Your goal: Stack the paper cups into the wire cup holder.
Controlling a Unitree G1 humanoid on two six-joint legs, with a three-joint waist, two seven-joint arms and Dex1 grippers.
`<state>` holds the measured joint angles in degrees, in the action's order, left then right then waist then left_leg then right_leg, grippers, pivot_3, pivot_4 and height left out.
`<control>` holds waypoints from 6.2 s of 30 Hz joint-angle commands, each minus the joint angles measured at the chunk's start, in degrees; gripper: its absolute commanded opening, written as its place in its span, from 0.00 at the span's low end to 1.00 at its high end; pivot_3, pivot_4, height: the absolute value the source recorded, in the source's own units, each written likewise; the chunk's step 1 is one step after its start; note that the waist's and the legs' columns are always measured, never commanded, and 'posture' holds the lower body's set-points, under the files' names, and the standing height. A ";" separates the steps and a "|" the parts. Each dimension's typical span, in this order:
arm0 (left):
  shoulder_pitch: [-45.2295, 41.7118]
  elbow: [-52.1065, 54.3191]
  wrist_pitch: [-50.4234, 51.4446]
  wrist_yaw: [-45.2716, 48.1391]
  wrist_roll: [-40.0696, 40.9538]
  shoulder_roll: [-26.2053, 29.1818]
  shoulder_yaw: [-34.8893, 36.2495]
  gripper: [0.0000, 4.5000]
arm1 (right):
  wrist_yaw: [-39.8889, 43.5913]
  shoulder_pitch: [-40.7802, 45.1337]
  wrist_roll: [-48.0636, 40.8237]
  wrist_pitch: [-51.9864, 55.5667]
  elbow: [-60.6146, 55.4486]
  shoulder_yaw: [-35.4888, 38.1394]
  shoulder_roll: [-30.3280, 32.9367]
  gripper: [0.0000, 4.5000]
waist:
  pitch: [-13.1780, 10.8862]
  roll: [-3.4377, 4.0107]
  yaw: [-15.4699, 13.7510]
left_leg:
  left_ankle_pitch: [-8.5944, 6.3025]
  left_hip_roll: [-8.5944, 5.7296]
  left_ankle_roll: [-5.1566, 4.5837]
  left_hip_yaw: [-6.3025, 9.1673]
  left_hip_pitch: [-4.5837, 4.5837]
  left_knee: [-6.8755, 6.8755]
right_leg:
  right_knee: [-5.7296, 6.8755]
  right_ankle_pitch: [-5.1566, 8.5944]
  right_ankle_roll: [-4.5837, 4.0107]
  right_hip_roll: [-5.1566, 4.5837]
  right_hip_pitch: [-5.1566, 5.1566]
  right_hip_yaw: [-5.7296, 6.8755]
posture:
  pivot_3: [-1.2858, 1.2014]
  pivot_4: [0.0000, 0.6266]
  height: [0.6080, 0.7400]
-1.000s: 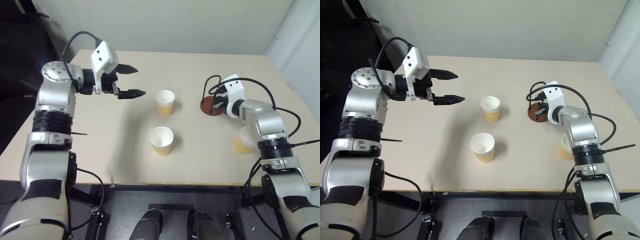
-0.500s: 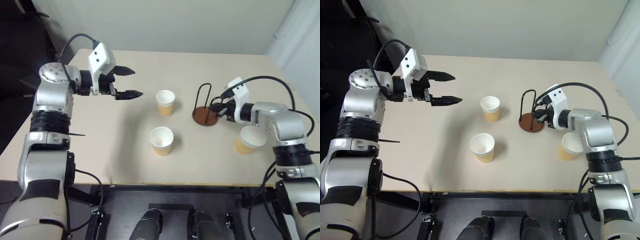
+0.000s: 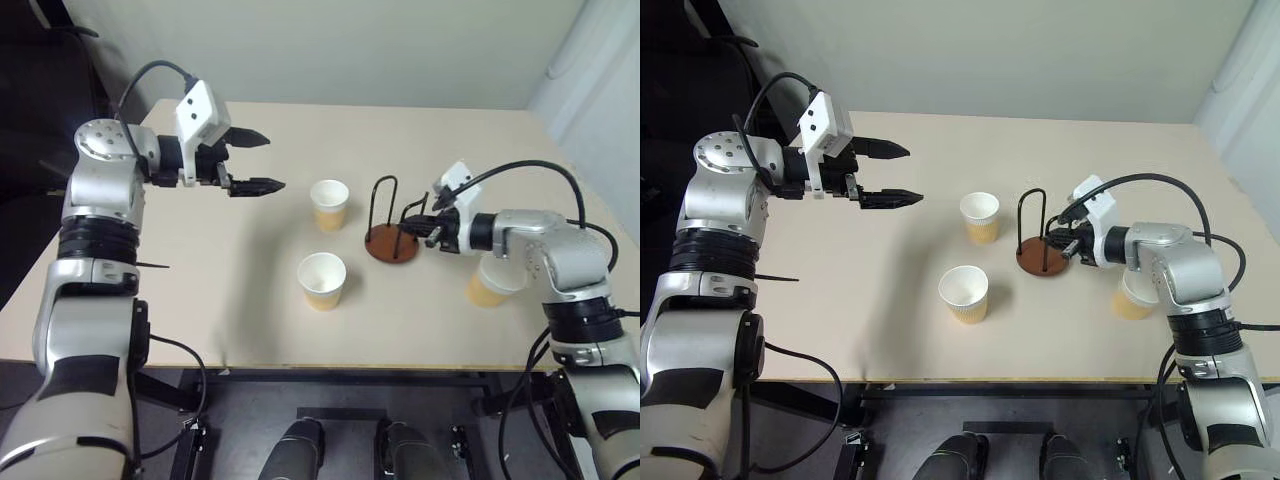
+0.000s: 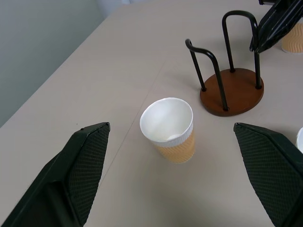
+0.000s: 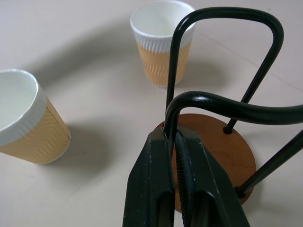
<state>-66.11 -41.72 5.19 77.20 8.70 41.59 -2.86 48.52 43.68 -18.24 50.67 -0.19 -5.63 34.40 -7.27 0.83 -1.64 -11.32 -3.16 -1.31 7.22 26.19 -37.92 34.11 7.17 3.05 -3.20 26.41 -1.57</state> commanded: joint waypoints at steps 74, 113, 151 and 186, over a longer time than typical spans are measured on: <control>-19.40 -24.76 -29.26 -9.53 -29.37 -7.72 -18.20 1.00 | 15.66 7.23 -9.05 -2.51 -13.17 5.33 24.38 1.00 | -0.01 -0.02 -0.25 | 0.04 -0.01 -0.15 -0.02 0.28 -0.01 | -0.12 0.07 0.14 0.03 0.16 -0.03 | 0.52 0.24 1.00; -17.27 -29.53 -31.81 -15.98 -34.19 -16.11 -20.44 1.00 | 16.59 6.80 -8.52 -1.43 -12.84 4.37 25.51 1.00 | -0.01 -0.02 -0.35 | -0.09 -0.04 -0.48 -0.25 0.26 -0.35 | 0.14 0.06 0.58 -0.09 0.18 -0.20 | 0.52 0.24 1.00; -18.18 -31.12 -31.13 -17.37 -34.06 -16.81 -20.01 1.00 | 16.39 6.84 -8.42 -1.07 -12.41 4.16 25.91 1.00 | -0.01 -0.03 -0.31 | -0.05 -0.07 -0.48 -0.32 0.18 -0.36 | 0.35 0.14 0.57 -0.04 0.17 -0.18 | 0.52 0.24 1.00; -15.23 -34.51 -28.03 -29.00 -38.67 -22.14 -22.51 0.21 | 15.16 5.64 -8.94 -0.57 -13.58 4.71 25.79 1.00 | -0.01 -0.05 -0.35 | 0.10 -0.09 -0.51 -0.42 0.10 -0.48 | 0.59 0.13 0.59 -0.07 0.14 -0.22 | 0.52 0.24 1.00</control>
<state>-78.57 -76.68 -22.10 47.59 -29.72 18.93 -25.59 64.02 48.84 -26.79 50.34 -12.20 -3.02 59.30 -7.28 0.78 -1.99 -11.21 -3.25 -1.83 6.81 26.29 -38.39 34.69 7.31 3.63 -3.27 26.55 -1.80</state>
